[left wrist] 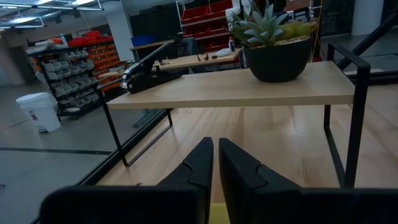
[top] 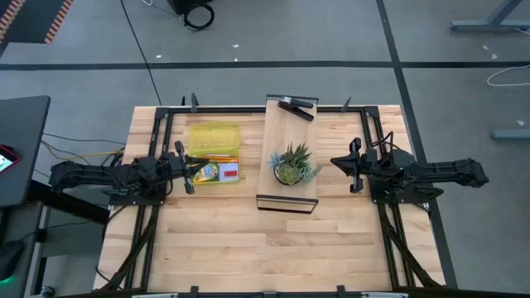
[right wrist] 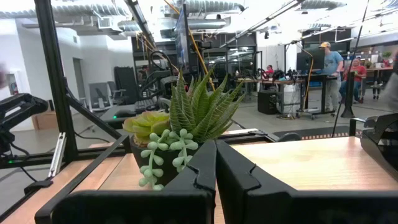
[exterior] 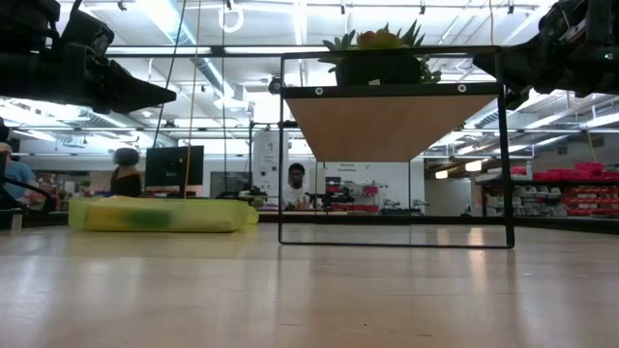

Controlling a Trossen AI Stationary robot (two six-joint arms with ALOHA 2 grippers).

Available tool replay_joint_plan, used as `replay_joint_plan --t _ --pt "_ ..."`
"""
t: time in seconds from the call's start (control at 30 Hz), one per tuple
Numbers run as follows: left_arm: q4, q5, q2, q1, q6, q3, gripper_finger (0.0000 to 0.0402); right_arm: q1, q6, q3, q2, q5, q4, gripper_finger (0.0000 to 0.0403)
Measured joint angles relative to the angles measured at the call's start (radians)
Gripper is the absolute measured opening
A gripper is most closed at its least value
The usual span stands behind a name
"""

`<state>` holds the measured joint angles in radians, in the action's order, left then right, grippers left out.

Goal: Pack school essentials
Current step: Return to Home Position

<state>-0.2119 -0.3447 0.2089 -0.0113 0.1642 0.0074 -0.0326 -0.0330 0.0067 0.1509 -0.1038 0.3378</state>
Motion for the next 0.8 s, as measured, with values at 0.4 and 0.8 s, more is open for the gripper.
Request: replay_joint_plan --t 0.4,0.8 --pt "0.0 0.0 0.0 0.0 -0.001 0.0 0.0027 0.0 0.0 0.0 0.0 0.0 0.0 0.0016" --pt "0.0 0.0 0.0 0.0 -0.001 0.0 0.0027 0.0 0.0 0.0 0.0 0.0 0.0 0.0015"
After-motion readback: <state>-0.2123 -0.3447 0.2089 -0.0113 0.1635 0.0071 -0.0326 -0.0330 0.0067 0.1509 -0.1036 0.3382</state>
